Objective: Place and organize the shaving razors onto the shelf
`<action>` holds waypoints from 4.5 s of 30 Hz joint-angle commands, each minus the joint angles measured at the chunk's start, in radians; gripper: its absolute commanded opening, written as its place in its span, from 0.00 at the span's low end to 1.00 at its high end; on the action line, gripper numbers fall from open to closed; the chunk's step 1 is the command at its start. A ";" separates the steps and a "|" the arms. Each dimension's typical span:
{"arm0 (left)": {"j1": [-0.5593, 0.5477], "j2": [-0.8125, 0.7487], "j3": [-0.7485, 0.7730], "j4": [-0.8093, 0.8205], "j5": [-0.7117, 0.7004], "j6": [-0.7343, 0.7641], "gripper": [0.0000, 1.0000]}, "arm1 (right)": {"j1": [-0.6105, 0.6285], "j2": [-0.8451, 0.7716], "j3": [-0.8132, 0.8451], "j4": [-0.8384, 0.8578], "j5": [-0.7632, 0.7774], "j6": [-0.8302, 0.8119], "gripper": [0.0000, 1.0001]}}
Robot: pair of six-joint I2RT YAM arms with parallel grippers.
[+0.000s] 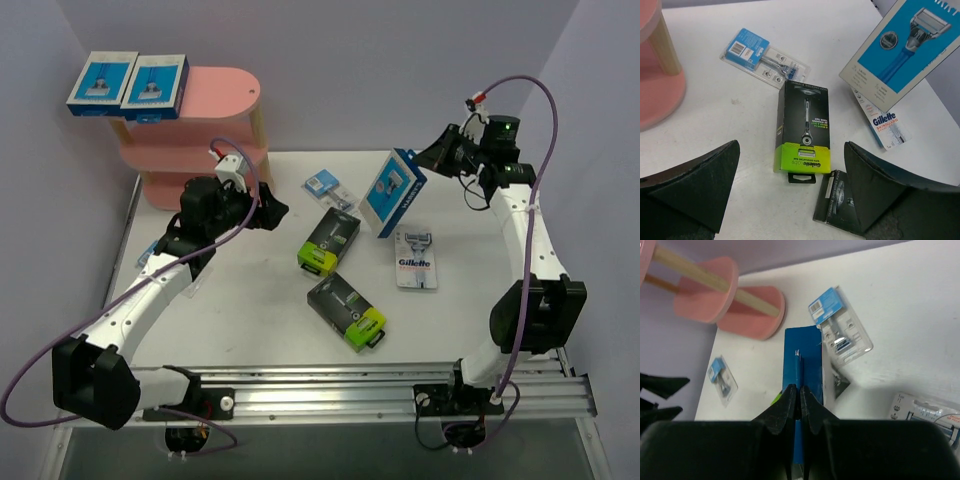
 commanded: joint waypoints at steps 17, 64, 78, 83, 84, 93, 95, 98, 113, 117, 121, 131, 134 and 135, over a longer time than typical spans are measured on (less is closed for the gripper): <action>-0.219 -0.307 0.010 -0.074 0.298 0.527 0.94 | 0.426 -0.352 -0.167 -0.340 -0.257 -0.379 0.00; -0.558 -0.065 0.234 -0.617 0.268 0.770 0.49 | 0.696 -0.578 -0.422 -0.168 -0.261 -0.313 0.09; -0.544 -0.152 0.124 -0.626 0.057 0.707 0.02 | 0.687 -0.602 -0.457 -0.100 -0.045 -0.259 0.79; -0.449 -0.263 0.112 -0.601 -0.161 0.634 0.02 | 0.646 -0.641 -0.500 -0.013 0.158 -0.194 0.90; -0.420 -0.274 0.112 -0.592 -0.191 0.609 0.02 | 0.634 -0.645 -0.503 0.002 0.176 -0.165 0.91; 0.081 -0.384 -0.003 -0.223 0.192 -0.059 0.02 | 0.497 -0.669 -0.762 0.503 0.150 0.277 0.92; 0.246 -0.437 -0.110 0.130 0.321 -0.410 0.02 | 0.515 -0.664 -0.856 0.900 0.083 0.510 0.91; 0.341 -0.462 -0.319 0.612 0.392 -0.839 0.02 | 0.610 -0.647 -0.964 1.101 0.149 0.613 0.93; 0.505 -0.474 -0.752 1.373 0.171 -1.485 0.02 | 0.744 -0.339 -0.830 1.190 0.187 0.600 0.93; 0.504 -0.507 -0.793 1.364 0.199 -1.508 0.02 | 0.765 -0.276 -0.778 1.207 0.186 0.597 0.93; 0.498 -0.548 -0.836 1.342 0.222 -1.489 0.03 | 0.787 -0.227 -0.732 1.253 0.180 0.593 0.93; 0.478 -0.591 -0.884 1.279 0.254 -1.470 0.06 | 0.810 -0.193 -0.654 1.283 0.151 0.567 0.92; 0.476 -0.597 -0.898 1.250 0.251 -1.465 0.05 | 0.817 -0.182 -0.640 1.285 0.140 0.560 0.90; 0.476 -0.597 -0.905 1.246 0.251 -1.460 0.05 | 0.819 -0.179 -0.638 1.280 0.144 0.558 0.90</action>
